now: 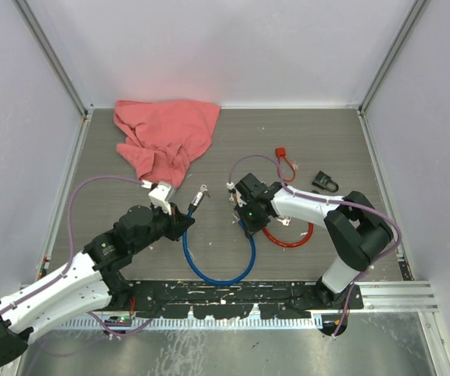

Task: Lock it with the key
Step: Lock the lock.

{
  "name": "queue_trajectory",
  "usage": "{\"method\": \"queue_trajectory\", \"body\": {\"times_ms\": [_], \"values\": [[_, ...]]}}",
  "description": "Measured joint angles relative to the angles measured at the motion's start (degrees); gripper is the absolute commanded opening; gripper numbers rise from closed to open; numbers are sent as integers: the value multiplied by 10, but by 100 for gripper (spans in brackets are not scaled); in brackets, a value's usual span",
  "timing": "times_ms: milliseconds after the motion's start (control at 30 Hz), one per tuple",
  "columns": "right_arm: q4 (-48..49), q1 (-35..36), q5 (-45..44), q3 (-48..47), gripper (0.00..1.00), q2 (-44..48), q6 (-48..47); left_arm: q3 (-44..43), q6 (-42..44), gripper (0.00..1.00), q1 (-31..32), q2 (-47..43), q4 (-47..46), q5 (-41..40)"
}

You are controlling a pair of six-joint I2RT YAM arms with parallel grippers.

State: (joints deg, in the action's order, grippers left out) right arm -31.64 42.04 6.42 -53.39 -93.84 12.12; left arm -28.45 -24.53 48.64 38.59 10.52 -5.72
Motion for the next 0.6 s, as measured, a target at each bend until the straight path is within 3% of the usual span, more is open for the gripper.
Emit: {"method": "queue_trajectory", "body": {"times_ms": [267, 600], "values": [[65, -11, 54, 0, 1, 78, -105, 11, -17, 0, -19, 0, -38, 39], [167, -85, 162, 19, 1, 193, -176, 6, -62, 0, -143, 33, -107, 174]]}}
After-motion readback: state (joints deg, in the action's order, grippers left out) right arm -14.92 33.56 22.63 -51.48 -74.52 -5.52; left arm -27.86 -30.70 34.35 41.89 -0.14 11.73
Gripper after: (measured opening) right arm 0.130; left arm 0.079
